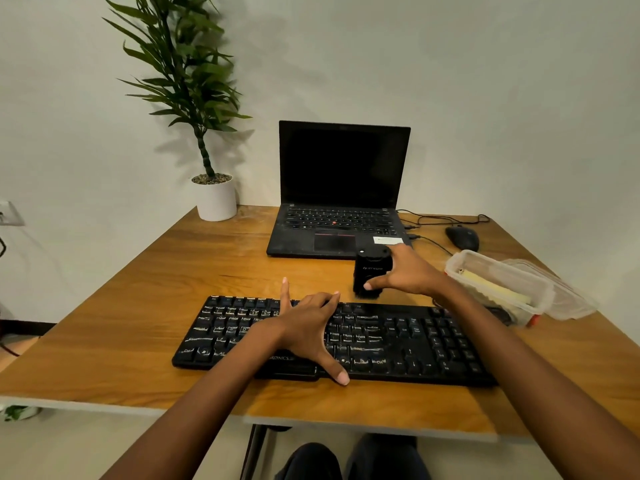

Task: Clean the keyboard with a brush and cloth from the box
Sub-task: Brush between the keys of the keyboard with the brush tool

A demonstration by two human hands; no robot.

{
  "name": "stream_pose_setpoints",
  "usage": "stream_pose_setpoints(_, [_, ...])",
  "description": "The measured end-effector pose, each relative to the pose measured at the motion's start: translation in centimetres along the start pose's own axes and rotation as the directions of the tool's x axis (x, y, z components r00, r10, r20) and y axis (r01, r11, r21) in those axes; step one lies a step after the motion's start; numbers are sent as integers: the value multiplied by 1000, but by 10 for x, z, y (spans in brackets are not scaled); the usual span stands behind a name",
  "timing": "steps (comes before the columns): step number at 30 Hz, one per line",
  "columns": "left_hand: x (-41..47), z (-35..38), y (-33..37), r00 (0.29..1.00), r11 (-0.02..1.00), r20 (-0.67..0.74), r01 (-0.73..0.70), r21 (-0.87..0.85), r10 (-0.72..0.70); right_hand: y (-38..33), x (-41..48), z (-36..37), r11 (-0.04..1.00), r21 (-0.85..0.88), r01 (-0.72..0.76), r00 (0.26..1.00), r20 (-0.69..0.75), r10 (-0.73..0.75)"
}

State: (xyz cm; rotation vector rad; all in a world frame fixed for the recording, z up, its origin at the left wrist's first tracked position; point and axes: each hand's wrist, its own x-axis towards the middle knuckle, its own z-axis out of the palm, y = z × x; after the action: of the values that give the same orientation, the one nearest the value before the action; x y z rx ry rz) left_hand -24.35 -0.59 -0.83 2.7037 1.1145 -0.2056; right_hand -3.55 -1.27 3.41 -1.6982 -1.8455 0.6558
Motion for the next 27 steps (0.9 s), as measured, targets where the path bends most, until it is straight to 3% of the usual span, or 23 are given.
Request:
stream_pose_setpoints(10, [-1,-1,0,1000,1000,1,0,13,0,-6,-2,-2,999,-47,0,992,124,6])
stream_pose_setpoints(18, [-6,2,-8,1000,1000,-26,13,-14,-13,-12,3,2,997,-76,26,992,122,-17])
stream_pose_setpoints(27, [-8,-2,-18,999,999,9,37,11,-37,-14,6,10,999,2,33,996,82,-33])
